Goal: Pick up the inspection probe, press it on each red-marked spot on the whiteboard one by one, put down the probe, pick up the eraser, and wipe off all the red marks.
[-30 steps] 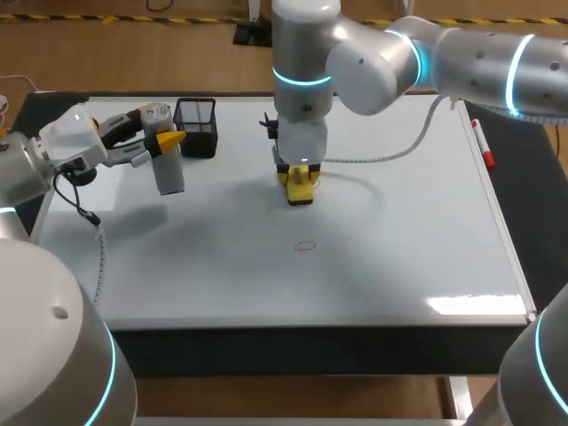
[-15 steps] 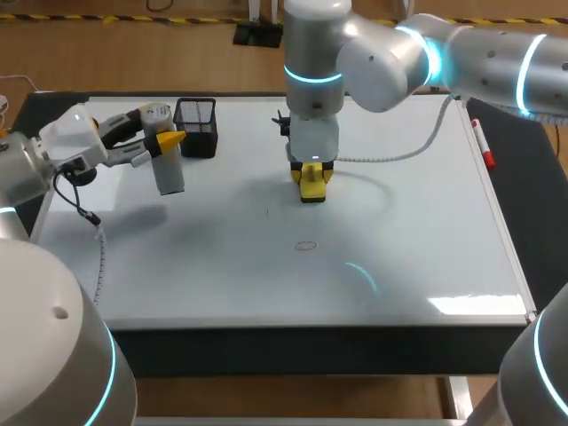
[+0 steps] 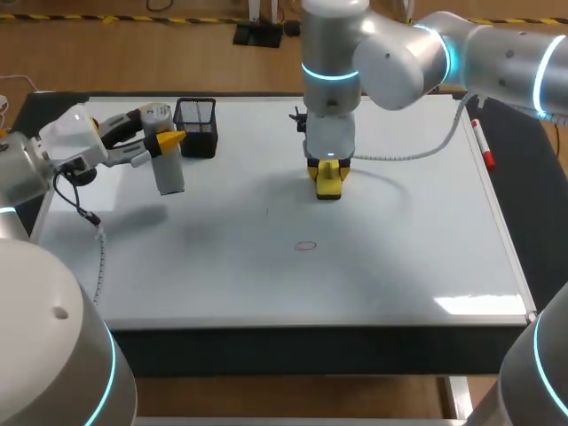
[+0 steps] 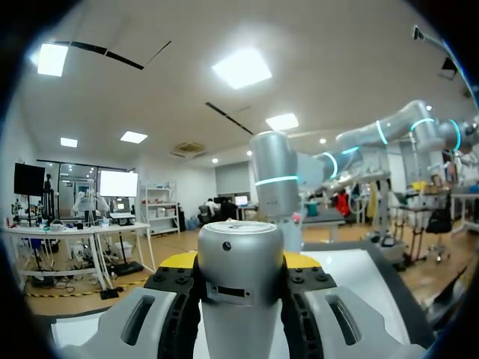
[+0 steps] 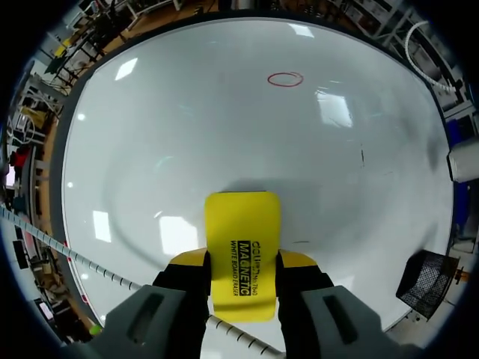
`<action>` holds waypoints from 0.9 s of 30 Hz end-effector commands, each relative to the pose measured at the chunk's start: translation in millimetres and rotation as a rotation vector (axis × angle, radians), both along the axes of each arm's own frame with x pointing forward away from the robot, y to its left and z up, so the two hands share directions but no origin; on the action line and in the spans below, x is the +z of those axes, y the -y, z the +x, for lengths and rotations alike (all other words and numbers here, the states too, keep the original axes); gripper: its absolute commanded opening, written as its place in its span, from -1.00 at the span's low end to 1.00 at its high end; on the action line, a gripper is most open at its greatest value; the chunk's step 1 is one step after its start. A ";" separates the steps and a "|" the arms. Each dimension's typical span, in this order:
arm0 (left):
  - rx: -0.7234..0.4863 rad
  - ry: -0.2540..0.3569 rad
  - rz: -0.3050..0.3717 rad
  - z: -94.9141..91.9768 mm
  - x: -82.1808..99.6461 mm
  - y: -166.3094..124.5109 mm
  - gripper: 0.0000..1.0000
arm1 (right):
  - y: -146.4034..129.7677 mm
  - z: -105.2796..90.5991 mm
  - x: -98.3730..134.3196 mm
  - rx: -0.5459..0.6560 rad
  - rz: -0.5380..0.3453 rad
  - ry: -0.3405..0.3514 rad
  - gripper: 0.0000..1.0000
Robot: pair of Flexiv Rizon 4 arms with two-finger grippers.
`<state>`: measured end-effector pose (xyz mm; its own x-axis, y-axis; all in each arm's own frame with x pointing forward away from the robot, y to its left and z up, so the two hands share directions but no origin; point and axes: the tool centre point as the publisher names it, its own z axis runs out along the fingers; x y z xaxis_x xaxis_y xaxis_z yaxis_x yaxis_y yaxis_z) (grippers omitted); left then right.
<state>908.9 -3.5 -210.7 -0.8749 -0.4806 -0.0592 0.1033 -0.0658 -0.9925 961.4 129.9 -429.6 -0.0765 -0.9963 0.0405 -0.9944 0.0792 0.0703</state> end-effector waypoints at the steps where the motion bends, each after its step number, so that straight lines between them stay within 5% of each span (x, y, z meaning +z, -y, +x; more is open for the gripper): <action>1: 0.002 0.001 -0.001 -0.3 0.6 0.3 -1.00 | 4.4 -0.5 3.8 0.006 0.015 -0.016 -1.00; 14: 0.002 0.001 -0.001 -0.3 0.6 0.3 -1.00 | 31.6 19.3 37.4 -0.020 0.026 0.008 -1.00; 27: 0.002 0.001 -0.001 -0.3 0.6 0.3 -1.00 | 102.4 44.6 45.5 -0.157 -0.007 0.020 -1.00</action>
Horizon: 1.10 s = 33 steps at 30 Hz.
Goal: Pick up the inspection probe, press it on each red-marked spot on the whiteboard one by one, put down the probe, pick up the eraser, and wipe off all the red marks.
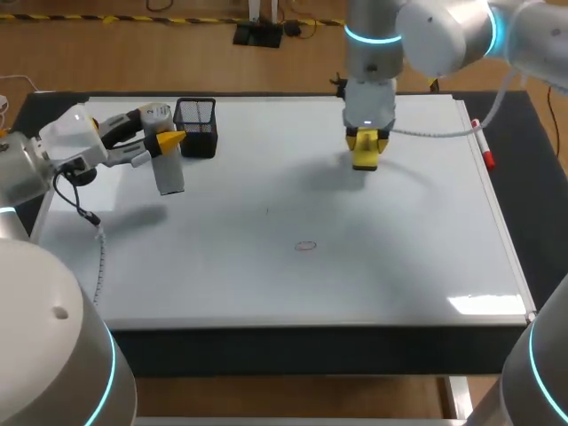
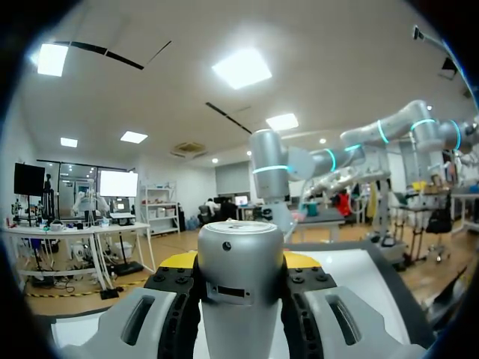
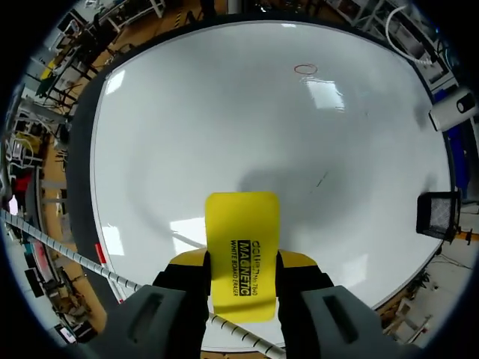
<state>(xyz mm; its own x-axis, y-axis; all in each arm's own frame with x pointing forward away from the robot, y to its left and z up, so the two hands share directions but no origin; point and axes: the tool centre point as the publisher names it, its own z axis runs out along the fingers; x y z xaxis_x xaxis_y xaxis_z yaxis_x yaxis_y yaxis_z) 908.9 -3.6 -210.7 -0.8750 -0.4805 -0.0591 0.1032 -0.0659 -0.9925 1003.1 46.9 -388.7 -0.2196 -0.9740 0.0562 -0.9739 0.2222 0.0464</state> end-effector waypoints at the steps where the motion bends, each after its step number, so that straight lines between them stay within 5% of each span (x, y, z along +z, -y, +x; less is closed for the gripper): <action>1: 0.002 0.001 -0.001 -0.3 0.6 0.2 -1.00 | 25.0 4.8 4.1 -0.022 0.003 0.001 -1.00; 14: 0.002 0.001 -0.001 -0.3 0.6 0.2 -1.00 | 72.4 15.8 -2.8 -0.113 0.007 -0.025 -1.00; 33: 0.002 0.001 -0.001 -0.3 0.6 0.2 -1.00 | 75.2 16.2 -2.1 -0.120 0.015 -0.026 -1.00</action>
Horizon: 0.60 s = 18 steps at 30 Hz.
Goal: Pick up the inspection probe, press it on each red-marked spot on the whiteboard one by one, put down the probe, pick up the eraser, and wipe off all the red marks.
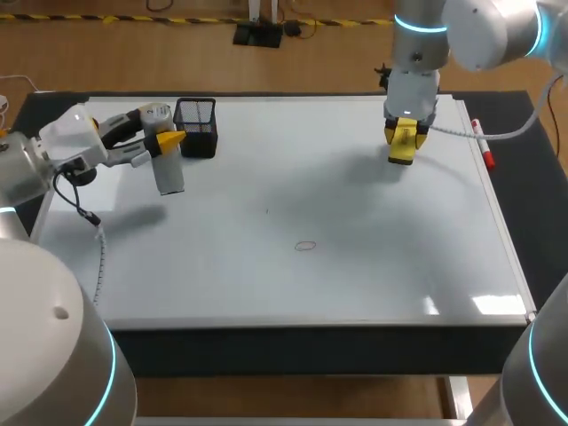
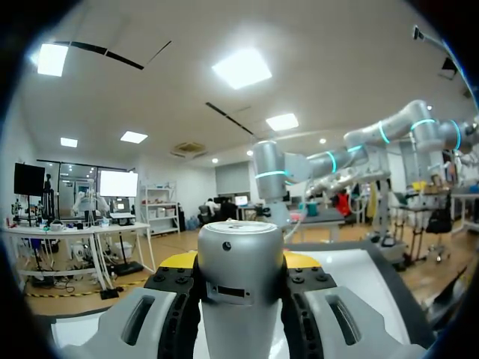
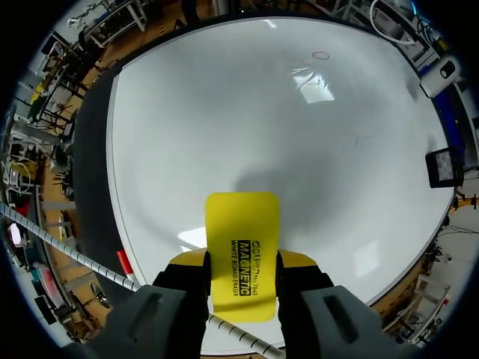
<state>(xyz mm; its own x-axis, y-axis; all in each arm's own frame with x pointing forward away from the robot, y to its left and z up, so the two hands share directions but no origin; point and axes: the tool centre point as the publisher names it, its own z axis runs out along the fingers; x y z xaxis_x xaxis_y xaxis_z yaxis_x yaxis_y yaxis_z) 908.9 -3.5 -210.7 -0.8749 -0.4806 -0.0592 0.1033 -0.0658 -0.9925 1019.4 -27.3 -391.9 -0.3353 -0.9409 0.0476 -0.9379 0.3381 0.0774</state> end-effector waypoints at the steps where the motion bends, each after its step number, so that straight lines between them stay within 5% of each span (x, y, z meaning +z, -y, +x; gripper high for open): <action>1: 0.002 0.001 -0.001 -0.3 0.6 0.3 -1.00 | 1.0 -0.2 1.2 0.002 -0.002 0.001 -1.00; 7: 0.002 0.001 -0.001 -0.3 0.6 0.3 -1.00 | 1.0 -0.2 1.2 0.002 -0.002 0.001 -1.00; 18: -0.104 0.017 -0.057 -26.9 -0.9 68.1 -1.00 | 1.0 -0.2 1.2 0.002 -0.002 0.001 -1.00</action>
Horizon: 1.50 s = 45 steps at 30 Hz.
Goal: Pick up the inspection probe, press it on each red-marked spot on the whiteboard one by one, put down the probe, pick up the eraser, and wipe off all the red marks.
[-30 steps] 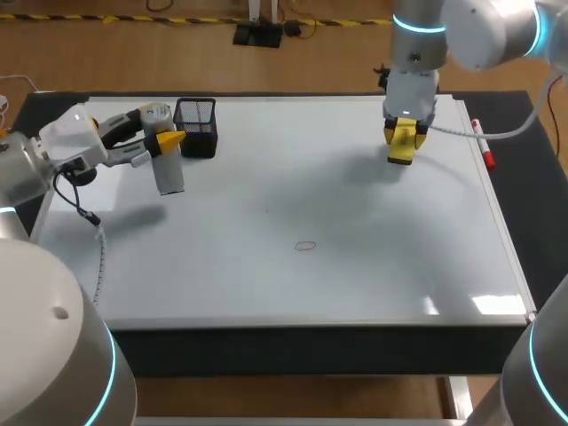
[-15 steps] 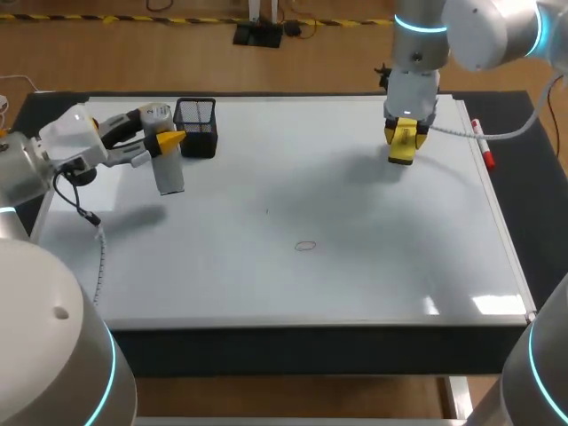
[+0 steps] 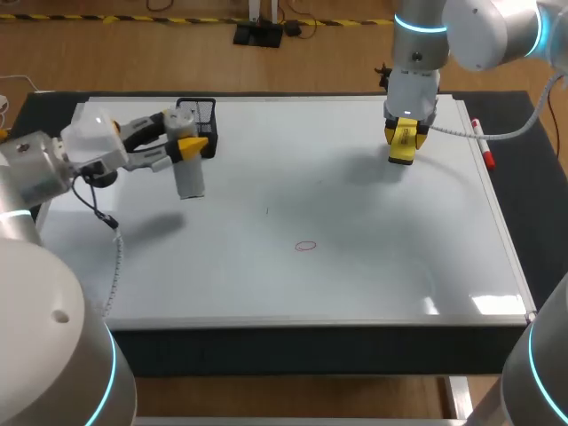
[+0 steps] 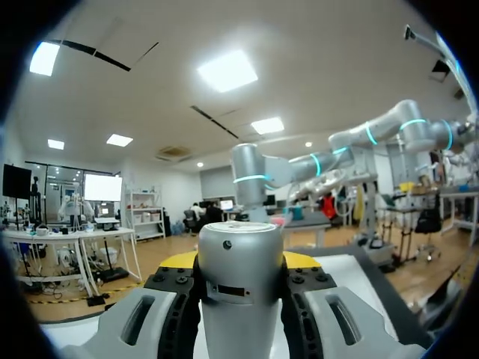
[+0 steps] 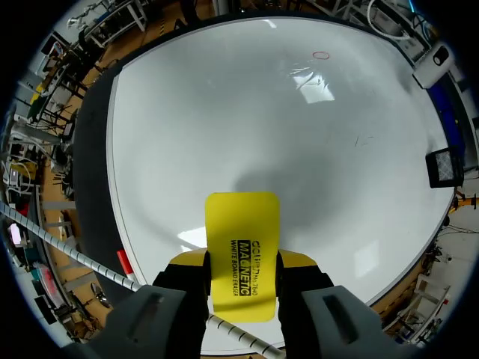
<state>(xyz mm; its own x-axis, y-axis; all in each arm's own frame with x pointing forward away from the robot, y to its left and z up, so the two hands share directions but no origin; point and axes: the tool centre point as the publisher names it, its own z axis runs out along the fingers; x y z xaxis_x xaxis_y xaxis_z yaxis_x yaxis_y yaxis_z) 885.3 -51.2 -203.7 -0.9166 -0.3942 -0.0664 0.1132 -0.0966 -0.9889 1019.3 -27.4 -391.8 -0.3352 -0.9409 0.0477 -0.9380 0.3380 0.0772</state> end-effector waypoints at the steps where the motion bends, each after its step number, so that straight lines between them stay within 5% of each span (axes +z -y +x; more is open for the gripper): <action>1: -0.016 -0.002 -0.020 -6.4 -9.3 28.6 -1.00 | 0.9 0.0 1.1 0.002 -0.002 0.001 -1.00; 22: -0.235 -0.034 -0.064 -58.9 -35.7 162.5 -1.00 | 0.9 0.0 1.1 0.002 -0.002 0.001 -1.00; 45: -0.287 -0.048 -0.114 -69.1 -49.2 196.3 -1.00 | 0.9 0.0 1.1 0.002 -0.002 0.001 -1.00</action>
<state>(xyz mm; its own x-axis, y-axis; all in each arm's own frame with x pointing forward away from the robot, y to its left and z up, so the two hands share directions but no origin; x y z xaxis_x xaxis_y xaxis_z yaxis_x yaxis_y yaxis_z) 817.3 -246.5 -253.4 -0.9929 -0.1183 0.0098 0.0175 -0.2277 -0.9736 1019.2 -27.5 -391.7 -0.3352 -0.9410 0.0474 -0.9380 0.3380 0.0771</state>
